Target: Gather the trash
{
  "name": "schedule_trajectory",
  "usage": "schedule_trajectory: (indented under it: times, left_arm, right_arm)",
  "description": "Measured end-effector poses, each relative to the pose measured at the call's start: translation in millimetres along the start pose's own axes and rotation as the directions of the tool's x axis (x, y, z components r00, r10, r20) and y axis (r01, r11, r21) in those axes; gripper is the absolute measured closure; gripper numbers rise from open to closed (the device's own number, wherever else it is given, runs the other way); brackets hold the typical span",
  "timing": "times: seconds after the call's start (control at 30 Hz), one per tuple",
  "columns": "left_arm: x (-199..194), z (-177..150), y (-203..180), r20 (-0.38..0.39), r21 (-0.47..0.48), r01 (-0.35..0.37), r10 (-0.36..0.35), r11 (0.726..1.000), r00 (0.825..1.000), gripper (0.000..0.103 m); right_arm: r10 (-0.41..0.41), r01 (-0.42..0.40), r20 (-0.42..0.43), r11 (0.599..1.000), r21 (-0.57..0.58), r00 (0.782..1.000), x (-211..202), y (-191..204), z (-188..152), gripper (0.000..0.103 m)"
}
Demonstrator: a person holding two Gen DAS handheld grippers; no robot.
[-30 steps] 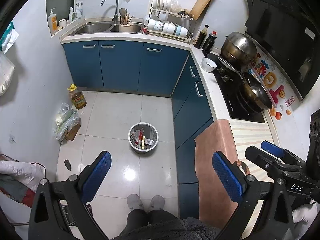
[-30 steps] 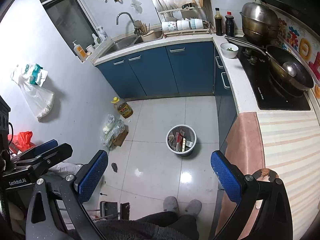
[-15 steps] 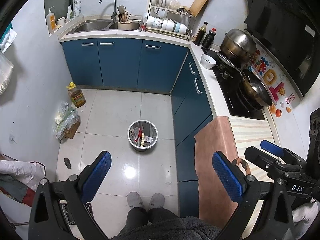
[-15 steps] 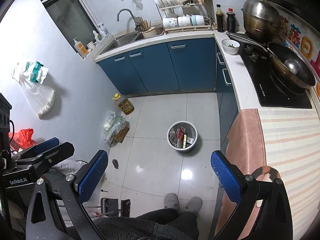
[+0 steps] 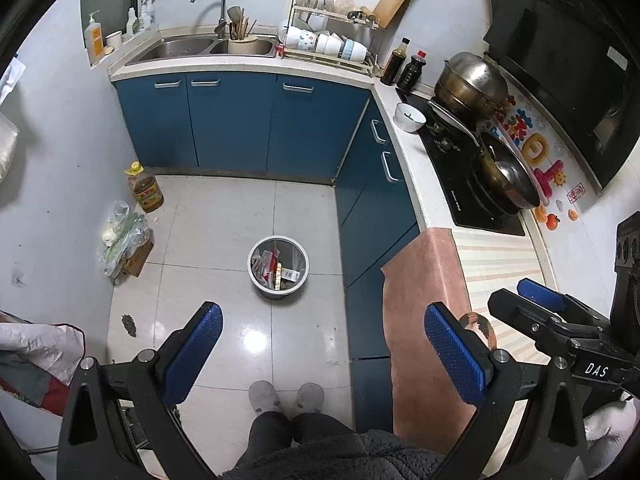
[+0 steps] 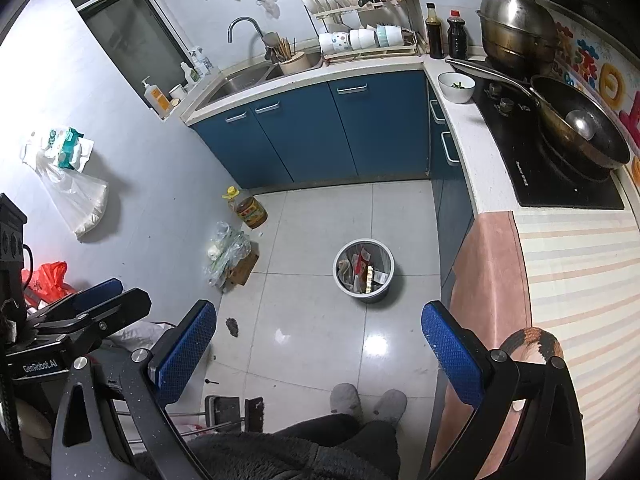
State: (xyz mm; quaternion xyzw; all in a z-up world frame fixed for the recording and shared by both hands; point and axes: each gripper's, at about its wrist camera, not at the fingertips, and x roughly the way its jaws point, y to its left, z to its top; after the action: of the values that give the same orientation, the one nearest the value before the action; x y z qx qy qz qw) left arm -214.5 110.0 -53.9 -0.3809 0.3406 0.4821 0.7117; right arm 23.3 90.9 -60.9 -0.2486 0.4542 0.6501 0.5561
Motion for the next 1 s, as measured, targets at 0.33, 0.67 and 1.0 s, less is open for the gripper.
schedule_trajectory:
  times: [0.33,0.67,1.0]
  left_arm:
    - [1,1,-2,-0.014,0.013,0.027,-0.026,1.0,1.0,0.0]
    - [1,1,-2,-0.013,0.016,0.029,-0.028,0.999,1.0,0.0]
    - [1,1,-1,-0.013,0.018,0.03,-0.03,0.999,0.999,0.0]
  right_arm:
    - [0.017,-0.017,-0.009,1.0,0.019,1.0,-1,-9,-2,0.0]
    - [0.023,-0.023,-0.012,0.999,0.027,1.0,-3,-12,-4,0.0]
    - [0.025,-0.024,-0.014,0.999,0.027,1.0,-3,-12,-4,0.0]
